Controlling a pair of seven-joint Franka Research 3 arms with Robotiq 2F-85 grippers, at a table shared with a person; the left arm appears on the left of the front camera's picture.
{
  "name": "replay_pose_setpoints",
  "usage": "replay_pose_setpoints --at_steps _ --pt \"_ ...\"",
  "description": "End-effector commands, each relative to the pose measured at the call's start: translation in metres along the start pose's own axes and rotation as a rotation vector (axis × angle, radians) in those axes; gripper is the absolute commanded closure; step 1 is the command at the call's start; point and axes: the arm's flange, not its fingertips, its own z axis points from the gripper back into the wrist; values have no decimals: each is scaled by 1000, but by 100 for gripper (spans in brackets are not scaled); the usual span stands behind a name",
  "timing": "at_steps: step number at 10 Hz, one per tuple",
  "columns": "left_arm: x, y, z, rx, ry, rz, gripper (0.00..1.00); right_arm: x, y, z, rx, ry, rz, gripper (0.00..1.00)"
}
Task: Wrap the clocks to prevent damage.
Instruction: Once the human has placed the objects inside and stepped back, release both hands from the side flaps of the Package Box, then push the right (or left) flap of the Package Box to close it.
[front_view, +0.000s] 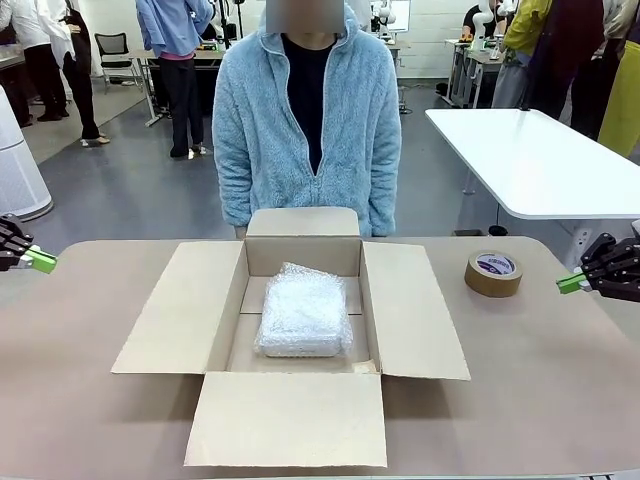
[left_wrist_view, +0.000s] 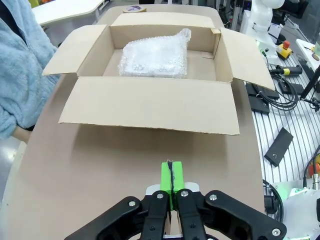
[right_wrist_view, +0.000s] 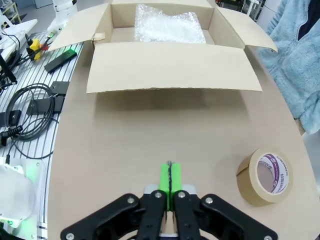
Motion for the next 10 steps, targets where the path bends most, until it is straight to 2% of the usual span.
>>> replay_pose_setpoints --at_steps 1,10 --pt "0 1 0 2 -20 -7 100 1 1 -2 -16 -32 9 99" --pt "0 1 0 2 -20 -7 100 1 1 -2 -16 -32 9 99"
